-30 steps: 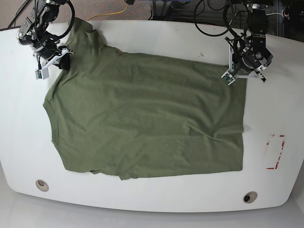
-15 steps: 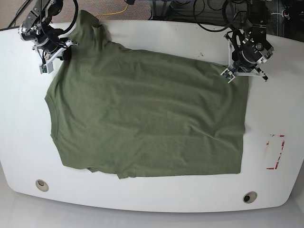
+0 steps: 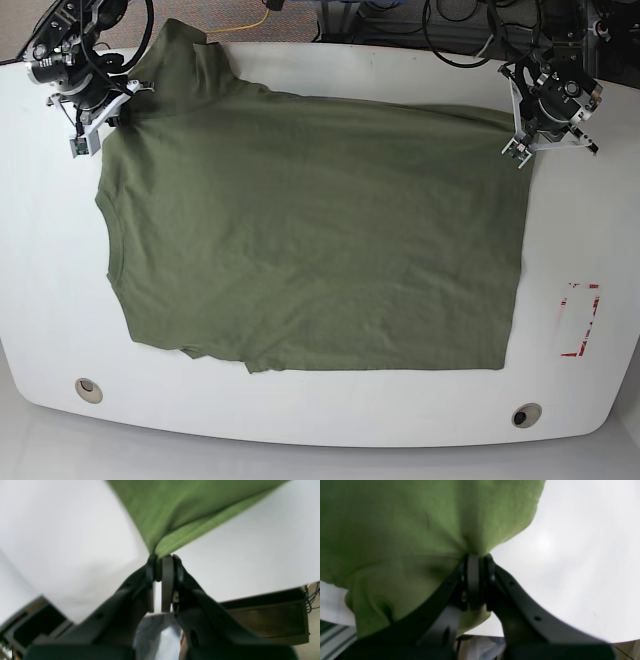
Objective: Layout the t-shirt on the table in an organized manner, then fold the t-shirt properly
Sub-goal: 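Pull both held corners apart to stretch the shirt flat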
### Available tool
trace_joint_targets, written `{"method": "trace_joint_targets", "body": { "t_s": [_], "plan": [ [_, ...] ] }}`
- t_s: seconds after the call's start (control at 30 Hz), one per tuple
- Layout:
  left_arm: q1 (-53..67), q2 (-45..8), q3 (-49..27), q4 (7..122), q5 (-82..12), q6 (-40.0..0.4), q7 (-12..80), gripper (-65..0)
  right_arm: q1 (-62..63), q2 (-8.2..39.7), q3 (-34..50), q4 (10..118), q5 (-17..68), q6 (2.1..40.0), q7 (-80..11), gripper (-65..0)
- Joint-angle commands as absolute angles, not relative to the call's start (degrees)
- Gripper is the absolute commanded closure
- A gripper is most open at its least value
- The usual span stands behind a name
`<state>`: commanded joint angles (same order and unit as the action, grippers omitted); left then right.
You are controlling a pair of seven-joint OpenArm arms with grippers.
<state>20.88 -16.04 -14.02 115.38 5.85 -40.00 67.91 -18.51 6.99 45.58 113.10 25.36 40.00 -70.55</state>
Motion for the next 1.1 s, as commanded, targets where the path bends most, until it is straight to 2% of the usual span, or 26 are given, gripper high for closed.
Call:
{"method": "trace_joint_targets", "body": {
  "t_s": [0.57, 0.8, 0.87, 1.1],
  "plan": [
    [8.2, -16.4, -15.9, 114.9, 5.9, -40.0, 67.9, -1.3, -12.8, 7.4, 45.5, 113.1, 25.4, 40.0, -72.0, -0.8],
    [6.7, -16.3, -11.8, 114.8, 6.2, -40.0, 68.3, -1.9, -10.3, 7.4, 45.2, 113.1, 25.2, 40.0, -73.0, -0.8],
    [6.8, -16.4, -10.6, 114.8, 6.2, -40.0, 69.8, -4.9, -10.3, 7.3, 45.1, 113.0, 25.2, 40.0, -73.0, -1.0],
    [11.7, -16.4, -9.5, 115.0, 5.8, -40.0, 73.0, -23.5, -10.4, 6.8, 45.1, 112.7, 25.1, 40.0, -73.0, -1.0]
  ]
}}
